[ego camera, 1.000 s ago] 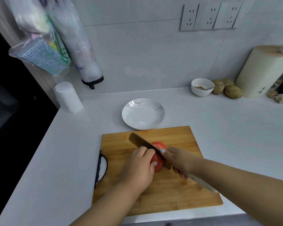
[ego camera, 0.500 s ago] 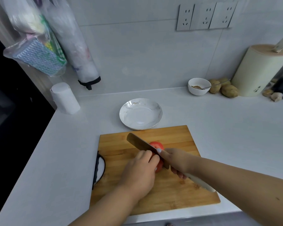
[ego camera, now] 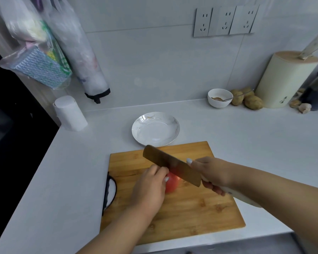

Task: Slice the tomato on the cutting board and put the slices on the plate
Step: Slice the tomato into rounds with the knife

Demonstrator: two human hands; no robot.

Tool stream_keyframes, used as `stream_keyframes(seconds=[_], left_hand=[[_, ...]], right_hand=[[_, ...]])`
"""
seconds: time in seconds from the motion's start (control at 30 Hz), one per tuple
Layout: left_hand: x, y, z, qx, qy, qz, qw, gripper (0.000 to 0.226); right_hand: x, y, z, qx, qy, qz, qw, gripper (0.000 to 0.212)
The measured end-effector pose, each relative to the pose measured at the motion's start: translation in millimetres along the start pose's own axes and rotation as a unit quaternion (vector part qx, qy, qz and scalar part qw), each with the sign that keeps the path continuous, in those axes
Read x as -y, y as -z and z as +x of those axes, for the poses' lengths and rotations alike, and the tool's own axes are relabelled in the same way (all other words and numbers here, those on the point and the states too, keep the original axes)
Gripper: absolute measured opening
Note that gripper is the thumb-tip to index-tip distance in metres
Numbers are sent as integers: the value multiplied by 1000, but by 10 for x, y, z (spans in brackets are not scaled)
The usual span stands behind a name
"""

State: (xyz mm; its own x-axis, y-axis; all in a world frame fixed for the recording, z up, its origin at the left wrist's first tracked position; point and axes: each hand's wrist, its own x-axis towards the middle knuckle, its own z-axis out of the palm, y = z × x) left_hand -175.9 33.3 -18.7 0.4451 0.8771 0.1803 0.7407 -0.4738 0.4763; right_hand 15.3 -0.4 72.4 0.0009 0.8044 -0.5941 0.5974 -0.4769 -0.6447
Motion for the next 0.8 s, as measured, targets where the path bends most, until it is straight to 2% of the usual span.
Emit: stream_keyframes(seconds=[0.07,0.27,0.67,0.8], left_hand=[[2,4,-1,2,1,5,1000,21],[-6,11,23,9,12,11,1000,22],[-7,19,24,16,14,6,1000,22],[3,0,15,9,7,6,1000,23]], right_hand=[[-29,45,-83,-5,-2,-9,1000,60],[-95,91,-247,-8,-7,-16,1000,51],[-17,24,-113,-8,-10,-21,1000,65],[123,-66,58,8,-3,-31,999,50]])
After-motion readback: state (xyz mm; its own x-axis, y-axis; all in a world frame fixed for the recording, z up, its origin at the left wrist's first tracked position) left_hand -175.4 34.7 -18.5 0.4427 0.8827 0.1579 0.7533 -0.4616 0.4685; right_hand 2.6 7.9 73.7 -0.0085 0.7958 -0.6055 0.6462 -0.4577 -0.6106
